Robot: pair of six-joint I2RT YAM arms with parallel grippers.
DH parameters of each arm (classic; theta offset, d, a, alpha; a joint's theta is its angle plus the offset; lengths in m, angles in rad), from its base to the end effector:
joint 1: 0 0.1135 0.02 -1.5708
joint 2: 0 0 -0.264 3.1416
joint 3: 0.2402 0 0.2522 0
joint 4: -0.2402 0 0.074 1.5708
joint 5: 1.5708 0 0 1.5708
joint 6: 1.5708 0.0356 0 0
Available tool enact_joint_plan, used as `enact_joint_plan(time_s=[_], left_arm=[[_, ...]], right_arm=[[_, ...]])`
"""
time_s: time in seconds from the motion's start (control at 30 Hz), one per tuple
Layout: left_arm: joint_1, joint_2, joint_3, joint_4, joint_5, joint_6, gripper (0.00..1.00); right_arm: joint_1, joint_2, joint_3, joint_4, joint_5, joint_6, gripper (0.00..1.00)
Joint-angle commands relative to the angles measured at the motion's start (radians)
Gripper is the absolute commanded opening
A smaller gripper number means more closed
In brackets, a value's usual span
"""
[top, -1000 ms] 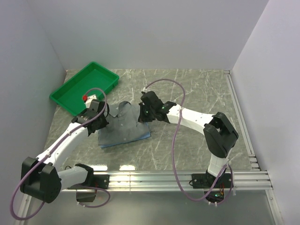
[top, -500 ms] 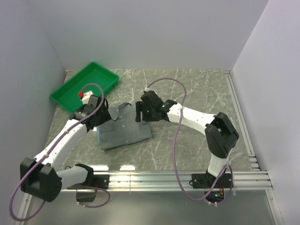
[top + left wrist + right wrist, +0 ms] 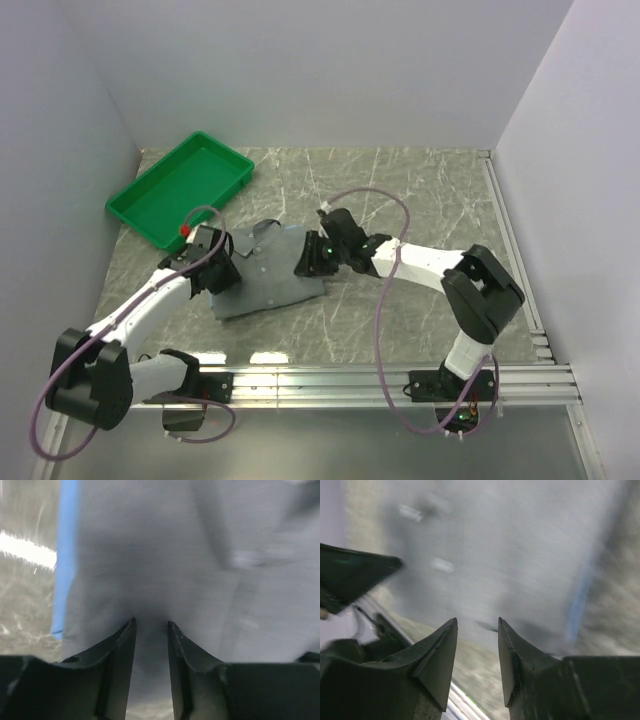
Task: Fold and stack the long sleeve shirts
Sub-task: Neatly place the folded shirt to the corner
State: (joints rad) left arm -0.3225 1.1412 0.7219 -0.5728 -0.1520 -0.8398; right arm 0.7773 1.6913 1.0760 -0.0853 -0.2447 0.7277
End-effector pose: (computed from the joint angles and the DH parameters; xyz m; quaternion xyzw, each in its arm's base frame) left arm 0.2084 -0.0640 0.2172 -0.2654 0.9183 -0.0954 0.2777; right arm 0.2572 0.2652 0.2132 -0.0737 0.8985 0.3667 0.2297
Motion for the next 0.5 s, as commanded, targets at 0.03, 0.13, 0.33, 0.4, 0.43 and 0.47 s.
enact_joint_plan(time_s=[0.03, 0.13, 0.33, 0.4, 0.43, 0.47], left_arm=[[0.051, 0.046, -0.130, 0.122, 0.081, -0.088, 0.36], [0.054, 0.025, -0.095, 0.111, 0.074, -0.068, 0.38], [0.053, -0.029, 0.098, 0.123, 0.043, 0.097, 0.64], [0.053, -0.003, 0.148, 0.155, 0.054, 0.174, 0.71], [0.051, 0.015, 0.195, 0.187, 0.058, 0.197, 0.73], [0.051, 0.035, 0.218, 0.201, 0.061, 0.235, 0.74]], right_arm=[[-0.088, 0.062, -0.129, 0.182, -0.134, 0.090, 0.44], [-0.095, 0.048, -0.107, 0.150, -0.147, 0.043, 0.44], [-0.092, -0.050, -0.002, 0.029, -0.123, -0.056, 0.49], [-0.092, -0.086, 0.013, 0.004, -0.110, -0.073, 0.51], [-0.092, -0.099, 0.022, -0.013, -0.102, -0.092, 0.51], [-0.092, -0.111, 0.024, -0.017, -0.097, -0.097, 0.51]])
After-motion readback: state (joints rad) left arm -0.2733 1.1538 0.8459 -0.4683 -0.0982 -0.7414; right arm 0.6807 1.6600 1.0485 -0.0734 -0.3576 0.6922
